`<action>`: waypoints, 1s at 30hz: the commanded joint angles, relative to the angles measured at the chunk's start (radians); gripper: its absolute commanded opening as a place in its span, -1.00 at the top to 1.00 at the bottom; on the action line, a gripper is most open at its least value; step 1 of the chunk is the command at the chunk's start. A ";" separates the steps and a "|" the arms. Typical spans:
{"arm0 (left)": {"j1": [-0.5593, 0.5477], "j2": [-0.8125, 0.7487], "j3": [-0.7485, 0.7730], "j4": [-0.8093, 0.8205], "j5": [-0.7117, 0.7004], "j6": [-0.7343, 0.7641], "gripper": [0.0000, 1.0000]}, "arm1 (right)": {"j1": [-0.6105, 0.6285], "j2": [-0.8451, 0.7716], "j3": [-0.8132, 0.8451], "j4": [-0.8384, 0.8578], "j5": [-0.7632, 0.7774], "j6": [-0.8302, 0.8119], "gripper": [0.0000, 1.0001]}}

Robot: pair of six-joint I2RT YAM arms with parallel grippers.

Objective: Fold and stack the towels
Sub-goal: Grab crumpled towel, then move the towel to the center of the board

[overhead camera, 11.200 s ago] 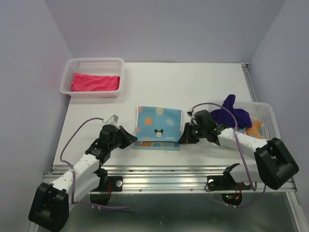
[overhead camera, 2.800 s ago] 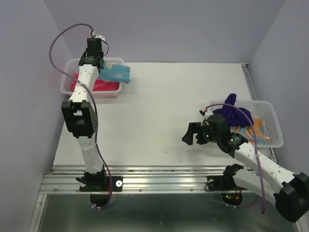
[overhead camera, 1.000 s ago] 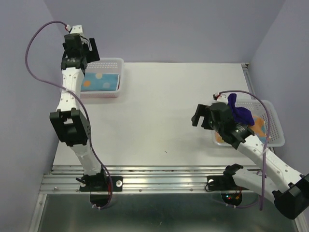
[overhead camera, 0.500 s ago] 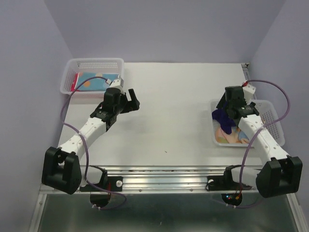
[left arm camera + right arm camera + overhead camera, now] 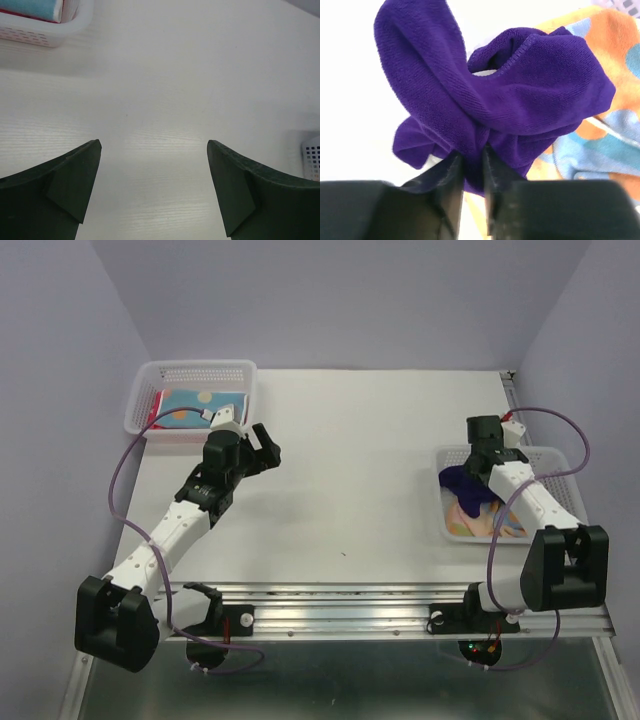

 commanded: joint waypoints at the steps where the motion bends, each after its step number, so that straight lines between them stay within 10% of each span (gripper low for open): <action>1: -0.004 -0.013 0.002 0.028 -0.018 -0.008 -0.98 | -0.009 -0.086 0.033 0.025 -0.008 -0.014 0.66; 3: -0.004 -0.017 -0.001 0.028 -0.019 -0.006 -0.98 | -0.009 -0.149 0.082 -0.002 -0.016 -0.038 0.98; 12: -0.004 -0.028 -0.012 0.034 0.001 -0.008 -0.98 | -0.009 -0.319 0.375 -0.096 -0.207 -0.120 0.99; 22: -0.004 -0.129 -0.029 0.020 0.028 -0.041 -0.98 | 0.007 -0.226 0.650 0.031 -1.096 -0.118 0.99; 30: -0.002 -0.309 -0.063 -0.104 -0.038 -0.123 -0.97 | 0.521 -0.043 0.788 0.079 -0.950 -0.118 0.99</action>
